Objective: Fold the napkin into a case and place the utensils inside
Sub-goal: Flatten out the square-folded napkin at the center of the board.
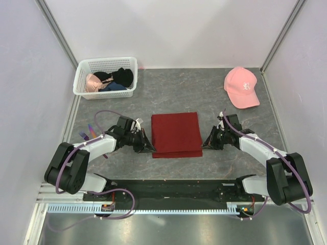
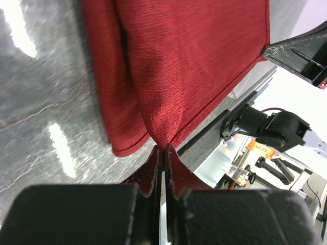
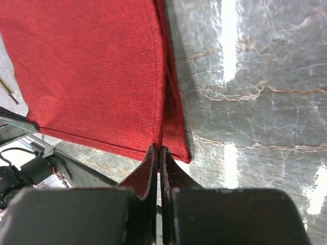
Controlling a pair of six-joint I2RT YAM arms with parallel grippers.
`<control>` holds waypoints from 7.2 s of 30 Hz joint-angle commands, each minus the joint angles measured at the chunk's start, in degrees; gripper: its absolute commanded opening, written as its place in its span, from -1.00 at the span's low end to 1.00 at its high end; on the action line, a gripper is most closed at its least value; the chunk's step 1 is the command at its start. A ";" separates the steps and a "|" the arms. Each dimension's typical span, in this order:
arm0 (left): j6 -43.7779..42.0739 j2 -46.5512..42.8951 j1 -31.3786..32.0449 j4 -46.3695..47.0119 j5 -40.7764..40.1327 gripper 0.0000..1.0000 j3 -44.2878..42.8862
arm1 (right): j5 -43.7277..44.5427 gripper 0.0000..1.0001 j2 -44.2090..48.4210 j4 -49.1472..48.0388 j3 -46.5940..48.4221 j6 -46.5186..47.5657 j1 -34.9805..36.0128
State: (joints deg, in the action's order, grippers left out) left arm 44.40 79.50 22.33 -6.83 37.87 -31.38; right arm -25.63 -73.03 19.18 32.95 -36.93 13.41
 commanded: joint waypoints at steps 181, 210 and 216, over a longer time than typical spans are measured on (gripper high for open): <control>3.95 1.95 1.77 8.65 -10.54 -0.85 -5.00 | -9.35 -0.69 -38.07 -26.20 36.50 -2.18 12.17; -9.08 2.15 5.62 -4.60 -13.43 -0.75 -12.57 | 4.00 -0.20 -19.09 -4.00 15.94 7.48 3.55; -7.40 -0.22 8.26 -3.45 -14.05 -0.84 -8.97 | 12.34 -0.23 -5.38 7.09 7.85 6.52 8.64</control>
State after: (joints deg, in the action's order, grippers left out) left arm 37.63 81.58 30.02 -9.93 24.08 -42.48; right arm -21.06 -84.14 15.35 45.04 -31.03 19.53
